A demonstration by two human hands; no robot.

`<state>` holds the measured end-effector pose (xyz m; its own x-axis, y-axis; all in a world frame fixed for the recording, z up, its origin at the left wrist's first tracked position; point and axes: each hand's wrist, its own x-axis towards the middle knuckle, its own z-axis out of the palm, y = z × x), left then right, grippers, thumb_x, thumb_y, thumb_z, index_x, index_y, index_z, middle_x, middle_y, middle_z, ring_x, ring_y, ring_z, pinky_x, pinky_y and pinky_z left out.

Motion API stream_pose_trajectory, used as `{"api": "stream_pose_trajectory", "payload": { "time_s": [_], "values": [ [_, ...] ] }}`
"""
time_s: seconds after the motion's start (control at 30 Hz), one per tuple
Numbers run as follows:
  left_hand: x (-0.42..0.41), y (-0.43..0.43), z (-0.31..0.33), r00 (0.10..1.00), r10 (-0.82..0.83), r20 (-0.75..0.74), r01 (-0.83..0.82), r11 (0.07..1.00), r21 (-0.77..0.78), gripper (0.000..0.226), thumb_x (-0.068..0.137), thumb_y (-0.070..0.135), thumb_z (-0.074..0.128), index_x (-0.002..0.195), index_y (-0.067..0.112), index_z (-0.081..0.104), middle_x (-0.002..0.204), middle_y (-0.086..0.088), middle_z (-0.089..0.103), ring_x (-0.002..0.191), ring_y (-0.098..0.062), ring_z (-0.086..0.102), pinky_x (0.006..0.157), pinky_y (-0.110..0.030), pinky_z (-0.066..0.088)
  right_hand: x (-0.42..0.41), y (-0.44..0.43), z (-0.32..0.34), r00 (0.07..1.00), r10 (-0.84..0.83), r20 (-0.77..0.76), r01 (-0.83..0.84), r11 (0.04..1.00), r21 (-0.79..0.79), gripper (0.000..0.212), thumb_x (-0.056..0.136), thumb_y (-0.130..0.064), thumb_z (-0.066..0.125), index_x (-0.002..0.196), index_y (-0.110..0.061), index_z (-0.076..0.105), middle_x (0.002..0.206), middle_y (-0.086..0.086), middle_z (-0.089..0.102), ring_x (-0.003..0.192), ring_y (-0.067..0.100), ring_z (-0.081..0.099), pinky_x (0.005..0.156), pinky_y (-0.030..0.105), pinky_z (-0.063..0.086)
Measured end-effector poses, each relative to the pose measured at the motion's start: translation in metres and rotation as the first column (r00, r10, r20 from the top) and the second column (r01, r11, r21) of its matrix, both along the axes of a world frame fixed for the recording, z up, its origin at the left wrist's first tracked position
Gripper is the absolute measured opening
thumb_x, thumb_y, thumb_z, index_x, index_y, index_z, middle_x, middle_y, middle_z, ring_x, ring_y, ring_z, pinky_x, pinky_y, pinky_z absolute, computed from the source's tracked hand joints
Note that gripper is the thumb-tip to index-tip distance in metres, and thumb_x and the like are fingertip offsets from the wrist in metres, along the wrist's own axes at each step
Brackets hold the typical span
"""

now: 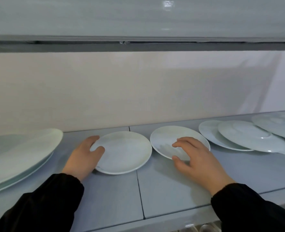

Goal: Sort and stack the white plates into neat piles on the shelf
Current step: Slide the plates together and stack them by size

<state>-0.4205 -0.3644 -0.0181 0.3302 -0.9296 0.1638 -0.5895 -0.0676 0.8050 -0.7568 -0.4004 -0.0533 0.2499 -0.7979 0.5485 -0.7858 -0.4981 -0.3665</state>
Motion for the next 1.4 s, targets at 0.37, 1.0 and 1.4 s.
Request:
{"api": "stream_pose_trajectory", "payload": {
  "time_s": [0.37, 1.0, 1.4],
  "values": [
    [0.005, -0.008, -0.007, 0.999, -0.027, 0.037, 0.029, 0.999, -0.038, 0.046, 0.091, 0.025, 0.053, 0.137, 0.031, 0.051, 0.137, 0.009, 0.052, 0.12, -0.012, 0.047, 0.093, -0.027, 0.034, 0.0, -0.002, -0.004, 1.0, -0.022, 0.006, 0.022, 1.0, -0.008, 0.041, 0.078, -0.06, 0.05, 0.114, -0.043, 0.061, 0.125, -0.025, 0.049, 0.12, 0.008, 0.051, 0.09, 0.028, 0.048],
    [0.023, -0.014, 0.0, 0.984, -0.175, 0.046, 0.178, 0.982, -0.066, 0.052, 0.072, 0.048, 0.05, 0.124, 0.042, 0.05, 0.127, 0.01, 0.051, 0.101, -0.007, 0.053, 0.091, -0.03, 0.037, 0.015, 0.013, 0.004, 0.993, -0.118, 0.0, 0.118, 0.993, -0.021, 0.041, 0.081, -0.054, 0.055, 0.117, -0.037, 0.064, 0.125, -0.019, 0.055, 0.121, 0.005, 0.051, 0.099, 0.027, 0.044],
    [0.025, -0.02, -0.001, 0.976, -0.201, 0.086, 0.211, 0.969, -0.131, 0.045, 0.094, 0.036, 0.056, 0.137, 0.024, 0.052, 0.141, -0.001, 0.048, 0.126, -0.02, 0.047, 0.094, -0.027, 0.033, 0.036, 0.018, 0.007, 0.971, -0.199, -0.132, 0.206, 0.978, 0.043, 0.061, 0.078, -0.057, 0.052, 0.131, -0.028, 0.06, 0.134, -0.005, 0.055, 0.128, 0.016, 0.048, 0.109, 0.028, 0.032]
  ]
}}
